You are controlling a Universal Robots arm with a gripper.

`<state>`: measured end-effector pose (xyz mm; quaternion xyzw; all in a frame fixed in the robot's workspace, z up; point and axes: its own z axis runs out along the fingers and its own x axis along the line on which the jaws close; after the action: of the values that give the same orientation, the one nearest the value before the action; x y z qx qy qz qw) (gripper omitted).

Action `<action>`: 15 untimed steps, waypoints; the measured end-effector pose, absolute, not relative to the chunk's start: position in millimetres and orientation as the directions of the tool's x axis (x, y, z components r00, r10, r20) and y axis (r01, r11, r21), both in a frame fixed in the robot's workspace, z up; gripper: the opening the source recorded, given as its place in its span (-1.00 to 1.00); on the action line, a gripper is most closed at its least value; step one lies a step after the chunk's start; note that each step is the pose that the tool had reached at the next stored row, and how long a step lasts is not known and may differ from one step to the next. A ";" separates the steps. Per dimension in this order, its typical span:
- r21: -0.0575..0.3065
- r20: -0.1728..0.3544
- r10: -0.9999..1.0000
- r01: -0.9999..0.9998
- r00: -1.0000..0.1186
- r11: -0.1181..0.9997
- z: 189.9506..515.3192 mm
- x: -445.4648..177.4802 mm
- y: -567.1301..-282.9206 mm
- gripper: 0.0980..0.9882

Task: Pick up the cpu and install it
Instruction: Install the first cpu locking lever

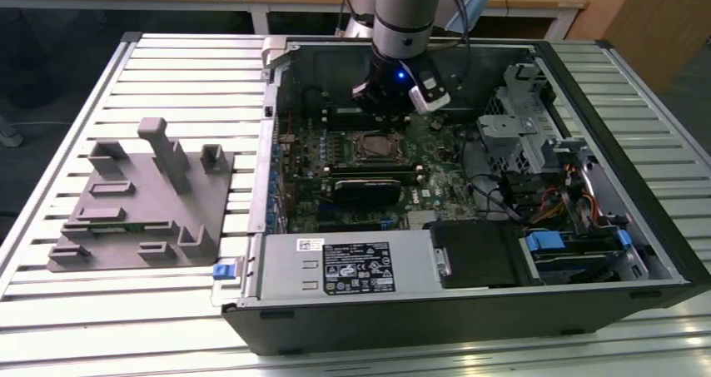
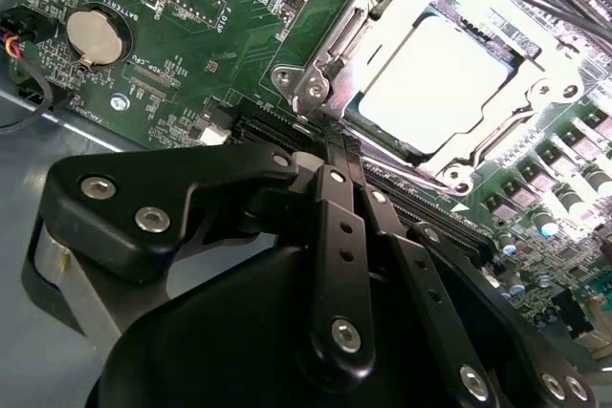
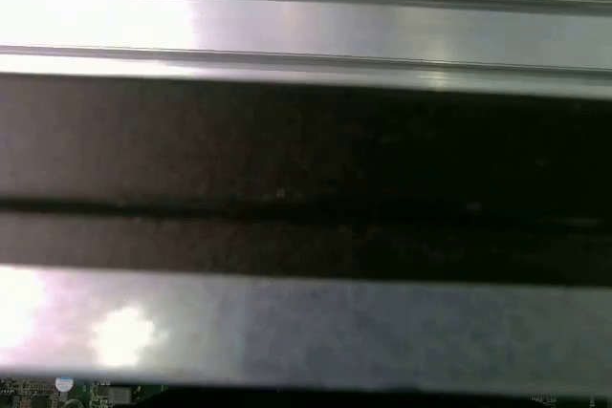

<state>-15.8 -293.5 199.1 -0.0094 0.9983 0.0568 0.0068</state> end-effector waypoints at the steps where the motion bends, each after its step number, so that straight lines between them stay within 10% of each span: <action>1: 0.113 -0.015 -0.018 -0.019 -1.000 0.993 198.8 -15.9 -293.5 -0.98; 15: 0.071 -0.014 -0.019 -0.020 -1.000 0.997 201.6 -15.8 -293.5 -0.98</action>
<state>-15.8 -293.5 201.6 -0.0096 0.9993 0.0356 0.0066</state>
